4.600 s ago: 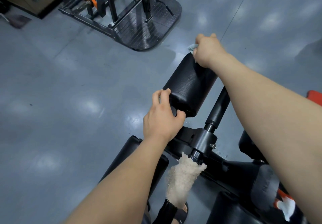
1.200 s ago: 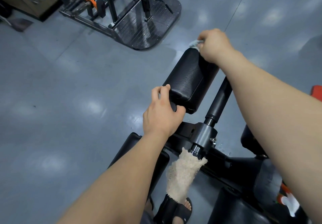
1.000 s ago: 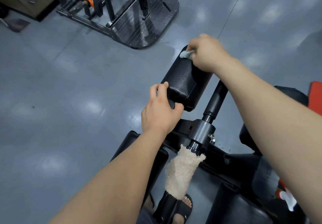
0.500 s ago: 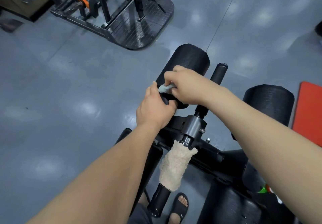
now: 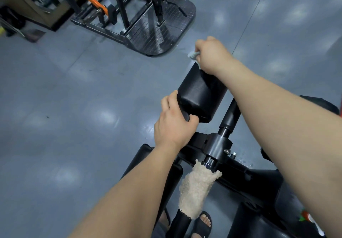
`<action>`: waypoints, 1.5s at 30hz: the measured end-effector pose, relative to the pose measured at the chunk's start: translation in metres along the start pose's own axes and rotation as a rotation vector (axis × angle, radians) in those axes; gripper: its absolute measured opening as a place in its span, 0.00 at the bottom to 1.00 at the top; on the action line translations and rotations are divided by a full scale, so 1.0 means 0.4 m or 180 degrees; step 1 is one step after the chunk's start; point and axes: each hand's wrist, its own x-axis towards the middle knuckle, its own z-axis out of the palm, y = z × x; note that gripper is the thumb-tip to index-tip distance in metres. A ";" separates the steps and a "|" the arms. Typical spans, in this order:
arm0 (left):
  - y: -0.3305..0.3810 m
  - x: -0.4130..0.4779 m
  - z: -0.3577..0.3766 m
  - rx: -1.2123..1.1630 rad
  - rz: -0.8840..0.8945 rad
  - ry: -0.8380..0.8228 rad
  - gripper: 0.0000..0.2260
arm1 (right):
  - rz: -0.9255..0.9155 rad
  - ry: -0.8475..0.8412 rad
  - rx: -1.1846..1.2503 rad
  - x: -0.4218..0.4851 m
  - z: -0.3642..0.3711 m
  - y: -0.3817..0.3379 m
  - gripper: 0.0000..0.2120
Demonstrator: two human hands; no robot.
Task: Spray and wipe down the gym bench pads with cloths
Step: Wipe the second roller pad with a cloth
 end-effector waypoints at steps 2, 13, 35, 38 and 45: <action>0.000 -0.001 -0.001 0.0038 0.0020 -0.0020 0.32 | -0.0074 -0.0016 -0.0055 0.016 0.018 -0.030 0.09; 0.004 0.007 0.001 0.0176 -0.0157 -0.0124 0.36 | -0.0509 -0.0214 0.0045 -0.096 0.014 -0.046 0.09; -0.004 0.015 0.005 0.0276 -0.0213 -0.0136 0.36 | 0.0283 0.0082 -0.0127 -0.111 -0.022 0.026 0.14; 0.001 0.010 0.006 0.0316 -0.0212 -0.0161 0.37 | -0.0016 -0.0104 -0.0207 -0.190 -0.022 0.002 0.13; 0.003 0.010 0.005 0.0334 -0.0238 -0.0128 0.35 | -0.0386 -0.0312 -0.0815 -0.333 -0.036 -0.019 0.09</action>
